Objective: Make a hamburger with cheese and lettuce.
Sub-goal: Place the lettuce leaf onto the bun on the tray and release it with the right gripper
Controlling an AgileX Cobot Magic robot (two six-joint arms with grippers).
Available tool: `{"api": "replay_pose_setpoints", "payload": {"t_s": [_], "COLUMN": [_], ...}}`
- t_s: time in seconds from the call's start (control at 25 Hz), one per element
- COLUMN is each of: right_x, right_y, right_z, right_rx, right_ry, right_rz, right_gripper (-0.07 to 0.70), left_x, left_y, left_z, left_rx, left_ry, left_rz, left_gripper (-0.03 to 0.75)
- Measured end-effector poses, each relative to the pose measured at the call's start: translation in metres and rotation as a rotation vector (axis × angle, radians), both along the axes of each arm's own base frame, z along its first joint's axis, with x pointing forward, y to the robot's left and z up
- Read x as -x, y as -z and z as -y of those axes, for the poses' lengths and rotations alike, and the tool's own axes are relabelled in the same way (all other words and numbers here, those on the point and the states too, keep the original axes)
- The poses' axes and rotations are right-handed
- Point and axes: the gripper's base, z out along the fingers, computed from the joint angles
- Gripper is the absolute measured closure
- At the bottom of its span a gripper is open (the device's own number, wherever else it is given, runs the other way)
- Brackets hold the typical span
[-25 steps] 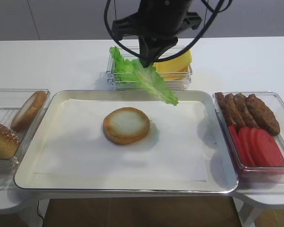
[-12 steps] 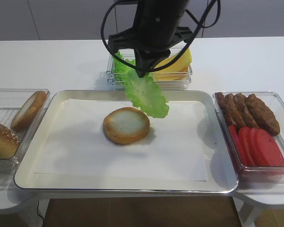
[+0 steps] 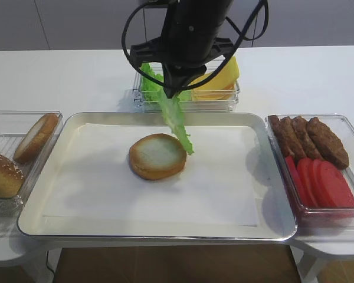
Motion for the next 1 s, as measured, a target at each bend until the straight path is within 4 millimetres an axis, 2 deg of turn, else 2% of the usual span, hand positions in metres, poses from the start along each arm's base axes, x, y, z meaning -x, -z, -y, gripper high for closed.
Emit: {"api": "replay_pose_setpoints", "payload": {"t_s": [0.4, 1.0], "right_x": [0.0, 0.008], "right_y": [0.008, 0.009], "right_z": [-0.006, -0.015], "right_rx": [-0.027, -0.033], "right_ry": [0.003, -0.023], "right_rz": [-0.053, -0.074], "right_gripper": [0.604, 0.604], "left_x": [0.0, 0.0], "left_y": [0.0, 0.0], "left_z": [0.0, 0.0], "left_rx": [0.0, 0.0], "left_ry": [0.0, 0.0], "left_rz": [0.0, 0.0], "left_gripper": [0.379, 0.379]}}
